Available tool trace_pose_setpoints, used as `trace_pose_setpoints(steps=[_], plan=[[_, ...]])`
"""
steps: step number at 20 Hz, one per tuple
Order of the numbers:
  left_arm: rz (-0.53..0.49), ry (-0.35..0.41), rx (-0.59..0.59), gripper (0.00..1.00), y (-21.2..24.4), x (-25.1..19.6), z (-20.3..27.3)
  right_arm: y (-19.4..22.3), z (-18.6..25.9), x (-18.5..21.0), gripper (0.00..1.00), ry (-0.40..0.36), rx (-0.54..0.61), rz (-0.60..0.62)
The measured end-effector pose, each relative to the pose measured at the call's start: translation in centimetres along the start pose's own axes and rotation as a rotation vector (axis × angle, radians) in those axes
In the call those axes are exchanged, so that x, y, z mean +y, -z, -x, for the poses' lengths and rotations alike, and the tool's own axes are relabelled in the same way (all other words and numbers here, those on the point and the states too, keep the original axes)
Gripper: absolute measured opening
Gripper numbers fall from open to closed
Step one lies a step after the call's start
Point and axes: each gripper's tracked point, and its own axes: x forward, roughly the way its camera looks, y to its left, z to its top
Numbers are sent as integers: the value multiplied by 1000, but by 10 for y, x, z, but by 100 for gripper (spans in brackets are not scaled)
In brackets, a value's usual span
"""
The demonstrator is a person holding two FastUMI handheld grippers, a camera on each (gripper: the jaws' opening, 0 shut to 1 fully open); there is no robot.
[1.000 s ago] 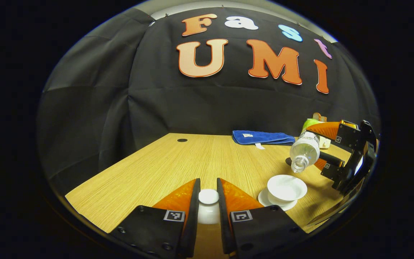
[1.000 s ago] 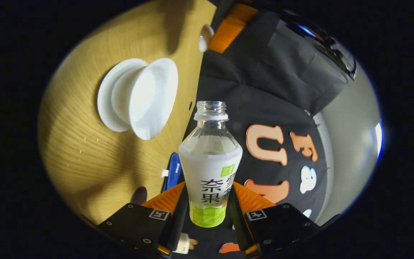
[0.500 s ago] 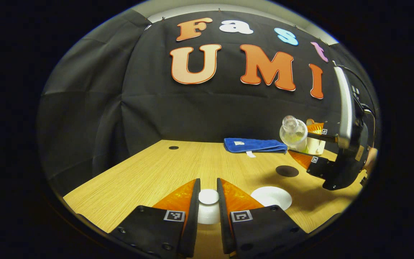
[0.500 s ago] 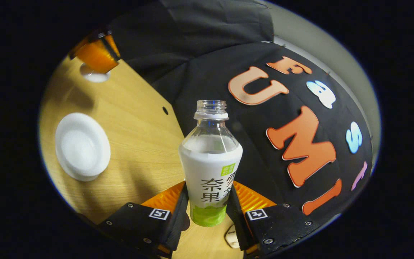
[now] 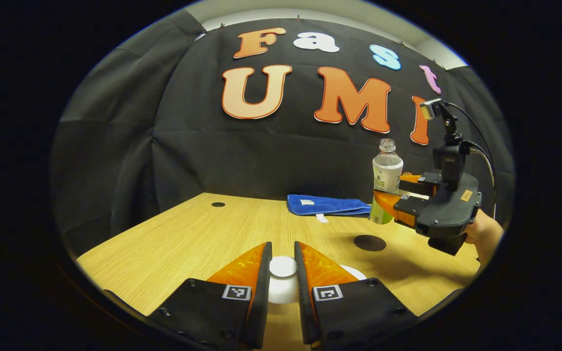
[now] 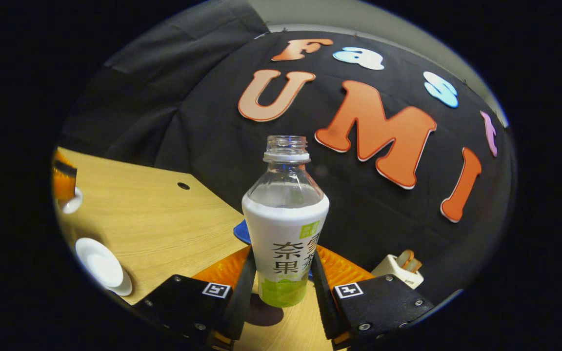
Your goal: Open the teacup lid with one hand, grasp the water bottle and pour water into the teacup with the other hand; after pouring, place the water bottle on the coaster and then close the teacup lid.
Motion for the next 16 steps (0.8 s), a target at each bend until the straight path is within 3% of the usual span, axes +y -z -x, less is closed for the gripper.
trace_pose_setpoints(steps=[7, 16], plan=[[-2, 3, 8, 32, 2, -9, 1, 29, -17, 6, 63, -72, 133, -306], [-3, 12, 36, 31, 9, -18, -4, 72, -28, 16, 64, -85, 238, -355]])
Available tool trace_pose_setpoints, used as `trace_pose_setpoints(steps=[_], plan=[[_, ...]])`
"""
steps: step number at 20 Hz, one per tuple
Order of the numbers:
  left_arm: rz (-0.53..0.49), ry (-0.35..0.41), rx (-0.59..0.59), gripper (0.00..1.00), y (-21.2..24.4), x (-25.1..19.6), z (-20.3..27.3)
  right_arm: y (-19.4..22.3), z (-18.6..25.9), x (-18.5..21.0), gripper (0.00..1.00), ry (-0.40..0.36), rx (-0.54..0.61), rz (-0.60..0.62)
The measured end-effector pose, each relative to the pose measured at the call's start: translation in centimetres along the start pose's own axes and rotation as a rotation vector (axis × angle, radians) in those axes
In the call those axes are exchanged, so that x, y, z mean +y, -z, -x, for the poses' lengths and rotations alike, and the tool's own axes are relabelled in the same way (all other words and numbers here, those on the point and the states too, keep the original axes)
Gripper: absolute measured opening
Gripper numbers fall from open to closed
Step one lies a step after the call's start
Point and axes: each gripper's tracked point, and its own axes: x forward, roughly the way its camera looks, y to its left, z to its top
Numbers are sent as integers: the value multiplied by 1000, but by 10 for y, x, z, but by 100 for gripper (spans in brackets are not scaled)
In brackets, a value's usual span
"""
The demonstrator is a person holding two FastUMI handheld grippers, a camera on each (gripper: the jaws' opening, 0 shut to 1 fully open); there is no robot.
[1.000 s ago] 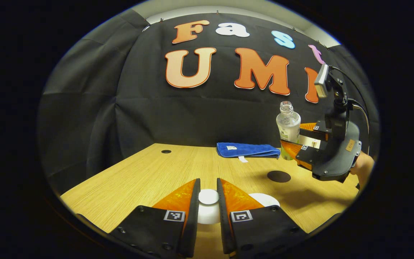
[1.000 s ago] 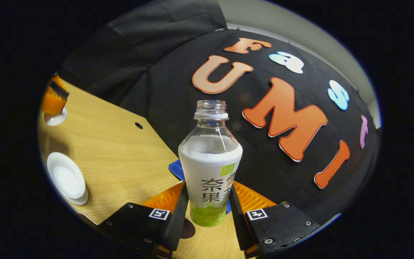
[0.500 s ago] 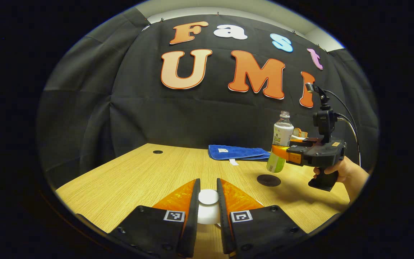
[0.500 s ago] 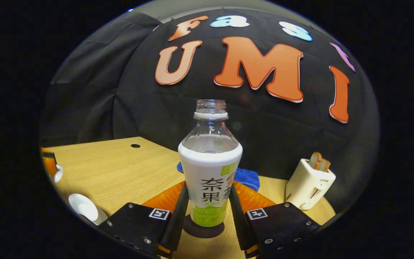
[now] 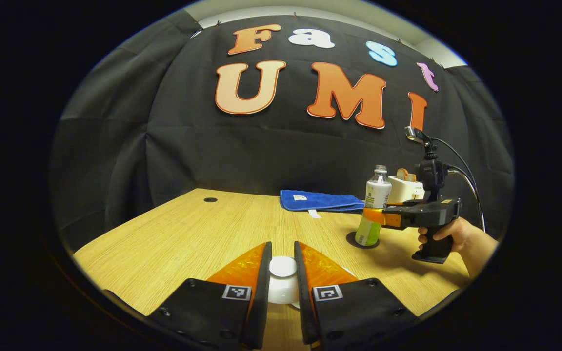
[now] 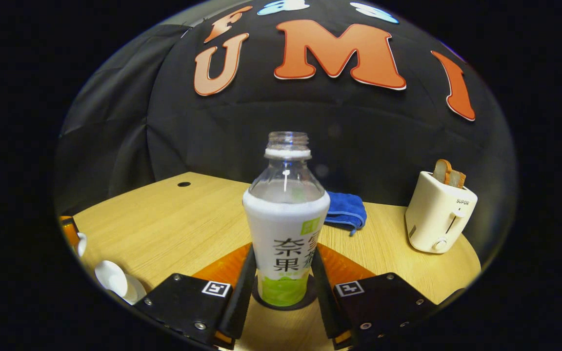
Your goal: Open the teacup lid with one hand, grasp the water bottle and pour water into the teacup with the other hand; after pouring, place the water bottle on the coaster and then close the teacup lid.
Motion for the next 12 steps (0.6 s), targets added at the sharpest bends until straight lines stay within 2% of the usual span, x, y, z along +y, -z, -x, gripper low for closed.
trace_pose_setpoints(steps=[7, 10, 11, 12], plan=[[12, 21, 19, 33, 5, -10, -7, -1, -4, -5, 63, -11, -17, -17], [10, 42, 18, 32, 4, -20, -9, -1, 0, -6, 66, -20, -15, -11], [8, 51, 18, 32, 5, -24, -12, -5, 2, -6, 63, -27, -24, -11], [7, 59, 20, 31, 6, -28, -12, -9, 7, -6, 66, -32, -33, -12]])
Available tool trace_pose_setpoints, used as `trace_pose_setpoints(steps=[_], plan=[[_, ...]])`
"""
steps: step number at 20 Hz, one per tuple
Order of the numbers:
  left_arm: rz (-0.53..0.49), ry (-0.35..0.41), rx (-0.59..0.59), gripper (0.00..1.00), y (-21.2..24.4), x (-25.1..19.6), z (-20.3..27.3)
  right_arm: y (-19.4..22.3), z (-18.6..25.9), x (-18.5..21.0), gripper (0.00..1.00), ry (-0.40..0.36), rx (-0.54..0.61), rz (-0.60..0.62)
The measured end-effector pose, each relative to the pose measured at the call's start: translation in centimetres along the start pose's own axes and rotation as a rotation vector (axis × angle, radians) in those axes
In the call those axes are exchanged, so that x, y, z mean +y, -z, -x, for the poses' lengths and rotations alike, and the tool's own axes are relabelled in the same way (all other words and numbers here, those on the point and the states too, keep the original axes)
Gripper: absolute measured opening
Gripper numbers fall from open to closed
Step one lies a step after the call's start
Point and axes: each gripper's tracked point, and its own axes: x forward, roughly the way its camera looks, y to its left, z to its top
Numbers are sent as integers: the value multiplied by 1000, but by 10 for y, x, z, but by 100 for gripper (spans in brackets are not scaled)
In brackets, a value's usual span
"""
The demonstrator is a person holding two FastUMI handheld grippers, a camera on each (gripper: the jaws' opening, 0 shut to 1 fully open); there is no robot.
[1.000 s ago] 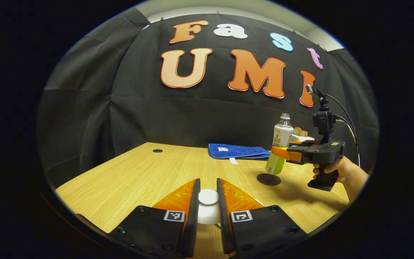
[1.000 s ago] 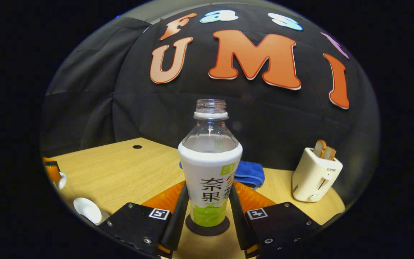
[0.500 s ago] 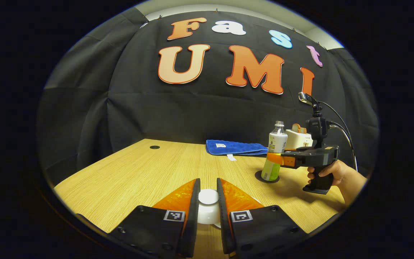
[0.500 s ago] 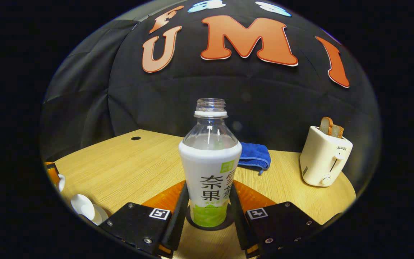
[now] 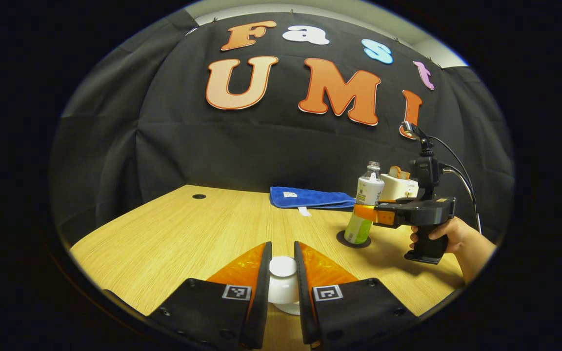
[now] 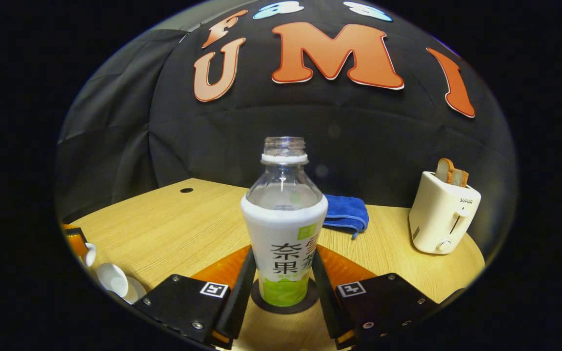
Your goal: Open the teacup lid with one hand, grasp the water bottle and pour water into the teacup with the other hand; after pouring, place the water bottle on the coaster and then close the teacup lid.
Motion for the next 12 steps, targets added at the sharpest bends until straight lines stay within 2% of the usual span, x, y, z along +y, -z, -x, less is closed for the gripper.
trace_pose_setpoints(steps=[3, 5, 12], plan=[[-3, 26, -8, 32, -2, -14, -4, -8, 10, -1, 88, -8, -21, 0], [-7, 43, -2, 32, 2, -21, -9, -13, 21, -1, 96, -14, -39, 7], [-50, 58, 61, 32, 34, -34, -20, -27, 61, -7, 97, -21, -107, -6]])
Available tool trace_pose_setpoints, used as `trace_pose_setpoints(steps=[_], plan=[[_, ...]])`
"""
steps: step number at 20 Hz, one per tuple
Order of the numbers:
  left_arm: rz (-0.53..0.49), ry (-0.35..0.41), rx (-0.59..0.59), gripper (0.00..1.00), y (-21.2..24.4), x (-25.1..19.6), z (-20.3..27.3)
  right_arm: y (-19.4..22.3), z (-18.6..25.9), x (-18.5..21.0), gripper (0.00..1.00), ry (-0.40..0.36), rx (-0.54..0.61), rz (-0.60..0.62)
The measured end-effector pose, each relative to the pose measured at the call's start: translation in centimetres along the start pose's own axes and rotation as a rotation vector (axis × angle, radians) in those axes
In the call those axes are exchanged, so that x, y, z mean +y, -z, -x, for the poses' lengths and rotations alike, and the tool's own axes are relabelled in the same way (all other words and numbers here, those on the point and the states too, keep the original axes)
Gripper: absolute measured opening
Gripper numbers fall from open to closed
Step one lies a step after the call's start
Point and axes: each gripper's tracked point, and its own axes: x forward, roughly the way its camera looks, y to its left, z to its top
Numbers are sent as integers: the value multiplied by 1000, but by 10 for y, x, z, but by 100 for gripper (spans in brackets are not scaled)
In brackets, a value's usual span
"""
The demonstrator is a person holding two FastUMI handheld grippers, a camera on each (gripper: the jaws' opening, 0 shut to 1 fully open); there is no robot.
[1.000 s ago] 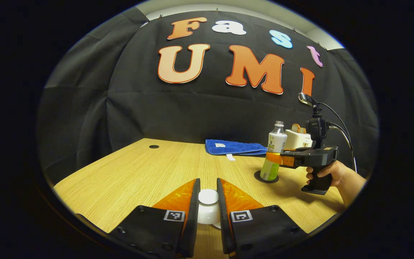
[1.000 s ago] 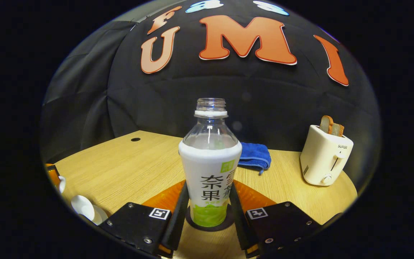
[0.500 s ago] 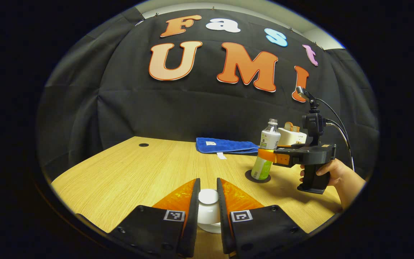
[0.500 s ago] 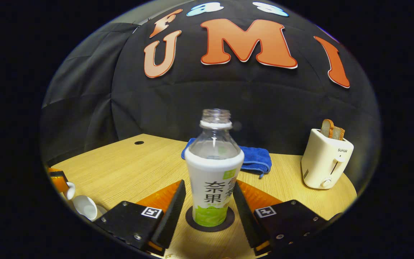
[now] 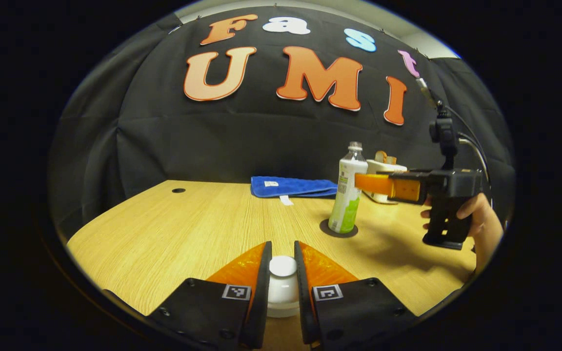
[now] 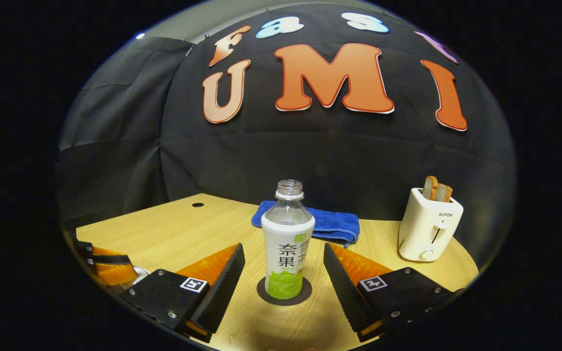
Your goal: Open the teacup lid with one hand, grasp the water bottle and pour water into the teacup with the other hand; after pouring, place the water bottle on the coaster and then close the teacup lid.
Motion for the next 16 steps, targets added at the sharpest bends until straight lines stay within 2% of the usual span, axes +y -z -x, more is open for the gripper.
trace_pose_setpoints(steps=[6, 8, 12, 13, 16], plan=[[-48, -13, 1, 33, 0, -2, -2, -1, 21, -9, 97, 7, -21, -33], [-51, 6, -7, 39, -1, -7, -3, 1, 28, -12, 97, 7, -21, -42], [-46, -33, -95, 61, -29, 0, 1, 7, 41, -18, 97, 32, -22, -43], [-55, -43, -117, 72, -37, 0, 1, 6, 44, -17, 97, 36, -27, -46], [-80, -67, -154, 77, -63, 0, -3, -8, 58, -14, 97, 48, -69, -33]])
